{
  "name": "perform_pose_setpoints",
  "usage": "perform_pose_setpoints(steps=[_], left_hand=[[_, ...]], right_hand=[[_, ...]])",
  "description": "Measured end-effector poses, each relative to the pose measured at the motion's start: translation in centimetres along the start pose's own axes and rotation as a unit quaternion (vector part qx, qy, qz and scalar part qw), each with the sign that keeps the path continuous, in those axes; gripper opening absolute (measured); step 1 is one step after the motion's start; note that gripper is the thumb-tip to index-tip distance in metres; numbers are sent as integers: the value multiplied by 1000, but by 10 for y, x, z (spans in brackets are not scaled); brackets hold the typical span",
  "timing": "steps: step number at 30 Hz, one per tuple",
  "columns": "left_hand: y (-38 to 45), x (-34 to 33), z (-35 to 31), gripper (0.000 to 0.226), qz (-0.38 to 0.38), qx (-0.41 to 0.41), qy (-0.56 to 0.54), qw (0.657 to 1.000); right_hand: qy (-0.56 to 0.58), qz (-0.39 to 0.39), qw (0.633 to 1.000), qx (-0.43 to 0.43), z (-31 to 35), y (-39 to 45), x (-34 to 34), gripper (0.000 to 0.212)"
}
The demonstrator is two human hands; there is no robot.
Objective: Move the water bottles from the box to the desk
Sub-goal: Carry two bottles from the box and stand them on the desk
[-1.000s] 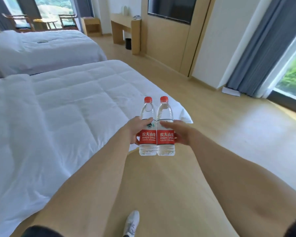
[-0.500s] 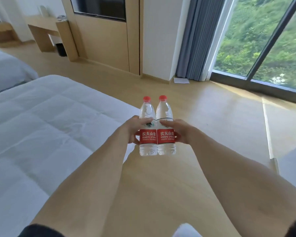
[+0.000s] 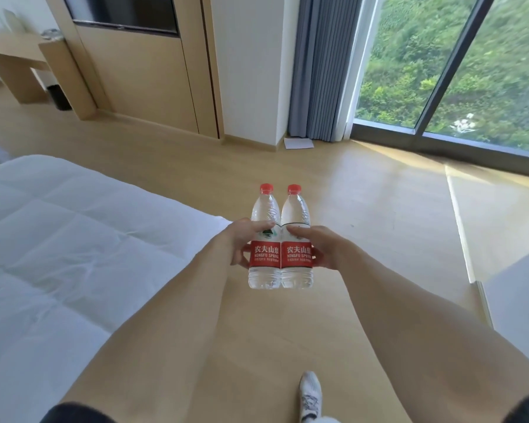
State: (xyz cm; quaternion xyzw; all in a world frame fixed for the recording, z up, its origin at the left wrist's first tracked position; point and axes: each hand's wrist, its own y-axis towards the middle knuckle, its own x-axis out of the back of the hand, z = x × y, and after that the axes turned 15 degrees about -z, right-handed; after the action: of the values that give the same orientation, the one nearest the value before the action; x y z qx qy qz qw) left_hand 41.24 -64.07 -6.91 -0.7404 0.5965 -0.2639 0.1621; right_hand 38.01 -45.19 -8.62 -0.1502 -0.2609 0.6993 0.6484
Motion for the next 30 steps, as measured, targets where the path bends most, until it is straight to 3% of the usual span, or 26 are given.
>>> perform_pose_setpoints(steps=[9, 14, 24, 30], left_hand=[[105, -78, -89, 38, 9, 2, -11, 1000], [153, -97, -137, 36, -2, -9, -21, 1000], [282, -87, -220, 29, -17, -21, -26, 999], [393, -56, -286, 39, -21, -16, -59, 998]], right_hand=[[-21, 16, 1000, -6, 77, 123, 81, 38], [-21, 27, 999, 2, 120, 182, 101, 36], [-42, 34, 998, 22, 211, 314, 85, 36], [-66, 33, 997, 23, 296, 417, 49, 39]])
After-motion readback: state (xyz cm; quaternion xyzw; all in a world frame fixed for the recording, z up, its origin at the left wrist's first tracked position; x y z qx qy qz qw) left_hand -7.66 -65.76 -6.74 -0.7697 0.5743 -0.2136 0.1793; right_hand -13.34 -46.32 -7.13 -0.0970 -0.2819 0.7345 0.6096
